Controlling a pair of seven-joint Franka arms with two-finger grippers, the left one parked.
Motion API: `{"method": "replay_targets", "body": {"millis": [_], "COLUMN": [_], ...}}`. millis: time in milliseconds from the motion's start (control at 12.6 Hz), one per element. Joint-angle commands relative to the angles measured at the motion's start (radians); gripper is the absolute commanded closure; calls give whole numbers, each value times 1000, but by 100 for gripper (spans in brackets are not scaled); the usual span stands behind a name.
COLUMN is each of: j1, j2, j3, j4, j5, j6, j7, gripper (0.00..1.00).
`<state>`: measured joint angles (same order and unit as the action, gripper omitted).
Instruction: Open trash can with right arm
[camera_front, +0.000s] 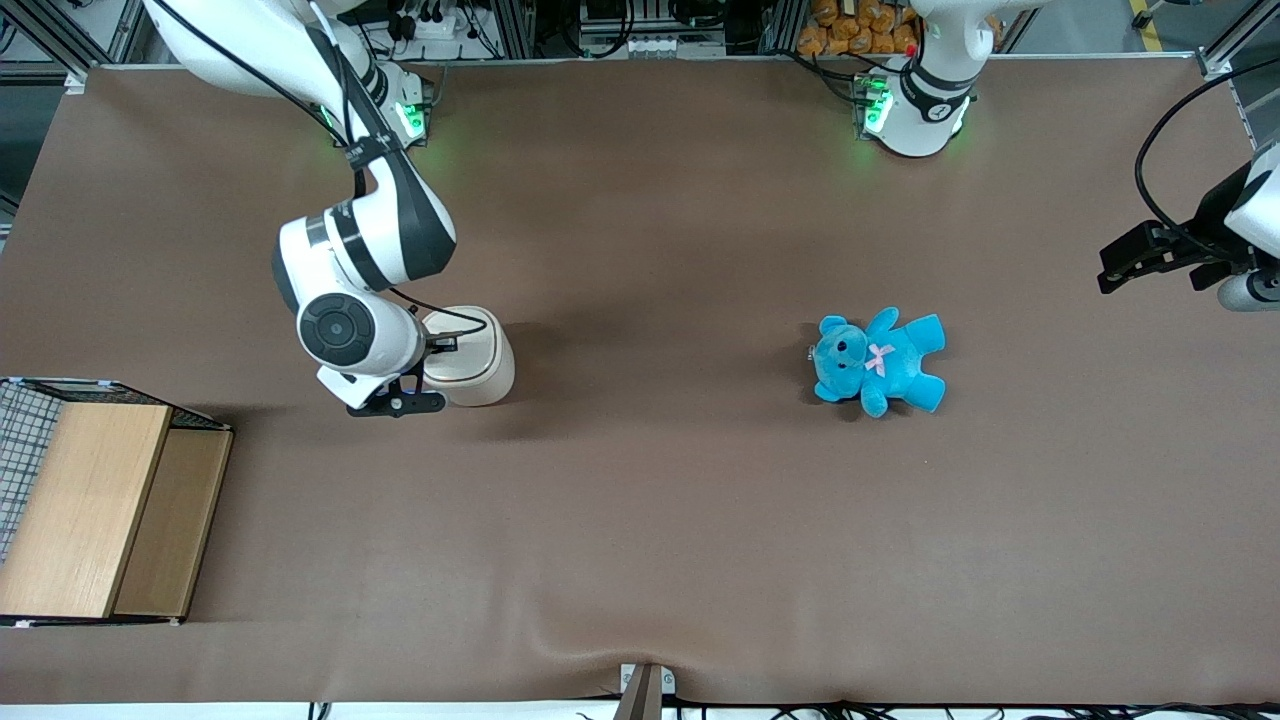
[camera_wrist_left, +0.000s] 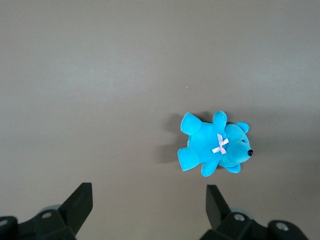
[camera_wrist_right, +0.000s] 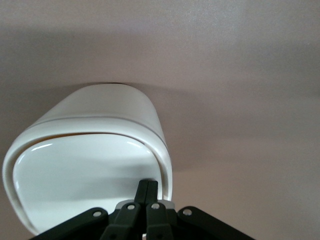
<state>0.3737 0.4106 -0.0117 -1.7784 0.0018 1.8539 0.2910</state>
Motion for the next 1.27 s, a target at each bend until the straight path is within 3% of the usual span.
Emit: {"method": "replay_targets", "body": {"millis": [0,159,398,477,557,636,875,1193], "j1": [11,11,13,13,11,10,2,-42], "j2": [30,21,-51,-50,-49,-52,-65,-171], "j3": [-7,-7,-5,-5,-5,-8,-14,-17], "j4": [-24,-38,66,167,251,310,457,475], "j5": [-14,-14,-2,1,1,1,-5,-3], "j6": [53,67,-103,-202,-279,-329,-459,-476], "j7": [36,36,37,37,36,28,19,16], "gripper": [100,100,75,53,5,0,0,0]}}
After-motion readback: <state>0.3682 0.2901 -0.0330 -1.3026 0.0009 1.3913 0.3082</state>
